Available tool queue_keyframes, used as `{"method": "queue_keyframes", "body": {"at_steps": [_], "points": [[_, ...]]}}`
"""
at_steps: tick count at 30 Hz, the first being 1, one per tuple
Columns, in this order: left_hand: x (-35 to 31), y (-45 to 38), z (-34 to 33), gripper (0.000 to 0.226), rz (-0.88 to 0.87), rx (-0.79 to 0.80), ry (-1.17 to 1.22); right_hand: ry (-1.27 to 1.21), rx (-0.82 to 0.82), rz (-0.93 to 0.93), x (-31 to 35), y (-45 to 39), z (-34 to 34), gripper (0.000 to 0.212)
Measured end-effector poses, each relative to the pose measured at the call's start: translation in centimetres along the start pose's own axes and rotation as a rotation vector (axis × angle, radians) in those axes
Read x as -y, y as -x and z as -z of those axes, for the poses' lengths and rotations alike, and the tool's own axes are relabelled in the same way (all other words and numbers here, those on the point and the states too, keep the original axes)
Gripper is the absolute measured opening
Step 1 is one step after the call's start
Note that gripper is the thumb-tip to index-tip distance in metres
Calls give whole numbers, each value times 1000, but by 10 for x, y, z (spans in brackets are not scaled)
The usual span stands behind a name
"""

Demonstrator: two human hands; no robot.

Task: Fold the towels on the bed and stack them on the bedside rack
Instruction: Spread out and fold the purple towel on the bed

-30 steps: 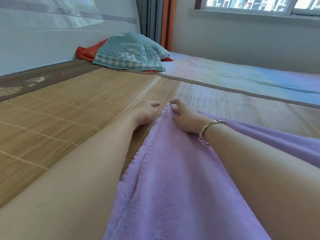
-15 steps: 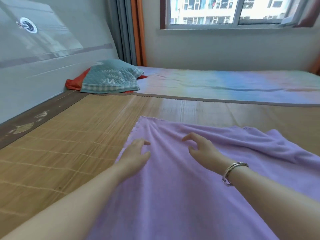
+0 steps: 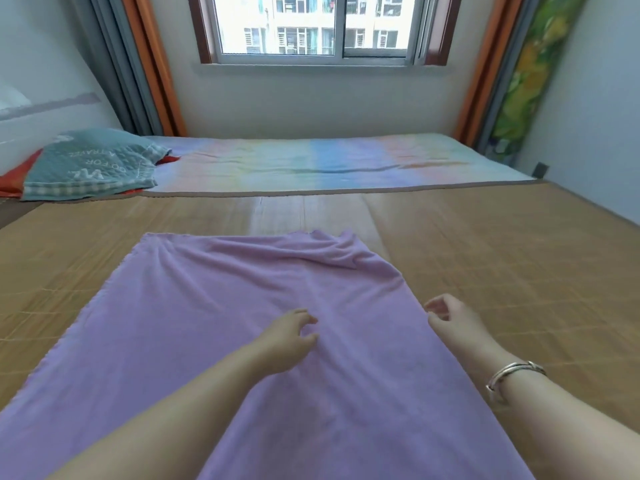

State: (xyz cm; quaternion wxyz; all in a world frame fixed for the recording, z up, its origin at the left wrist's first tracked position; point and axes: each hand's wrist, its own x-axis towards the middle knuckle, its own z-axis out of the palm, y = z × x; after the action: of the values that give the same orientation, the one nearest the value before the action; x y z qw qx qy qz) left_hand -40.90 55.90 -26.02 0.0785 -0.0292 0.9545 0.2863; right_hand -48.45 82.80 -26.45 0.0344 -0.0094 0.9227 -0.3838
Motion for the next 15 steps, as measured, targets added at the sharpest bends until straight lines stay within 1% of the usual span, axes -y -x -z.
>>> {"method": "queue_keyframes", "body": {"at_steps": [1,3,6,8,9,11,13,14,15], "points": [[-7,-11,-8,47,9,7,-23,17,14,-35,-12,-4,-1,23],[-9,-30,-17,54,40,0,-79,62,40,-86,-23,-13,-12,34],[3,-61,-25,62,150,-37,-182,122,-6,-121,-31,-35,-30,47],[19,-79,-24,63,225,-69,-234,83,-9,-138,-26,-54,-38,48],[26,-84,-22,62,250,-81,-246,-5,3,-140,-19,-60,-38,40],[43,-99,-23,59,281,-88,-230,-252,28,-160,-4,-84,-45,13],[53,-111,-21,54,265,-101,-180,-446,24,-216,8,-107,-49,34],[59,-120,-21,53,249,-118,-155,-540,50,-266,11,-120,-54,38],[62,-126,-20,52,230,-136,-133,-579,81,-302,12,-129,-57,38]]}}
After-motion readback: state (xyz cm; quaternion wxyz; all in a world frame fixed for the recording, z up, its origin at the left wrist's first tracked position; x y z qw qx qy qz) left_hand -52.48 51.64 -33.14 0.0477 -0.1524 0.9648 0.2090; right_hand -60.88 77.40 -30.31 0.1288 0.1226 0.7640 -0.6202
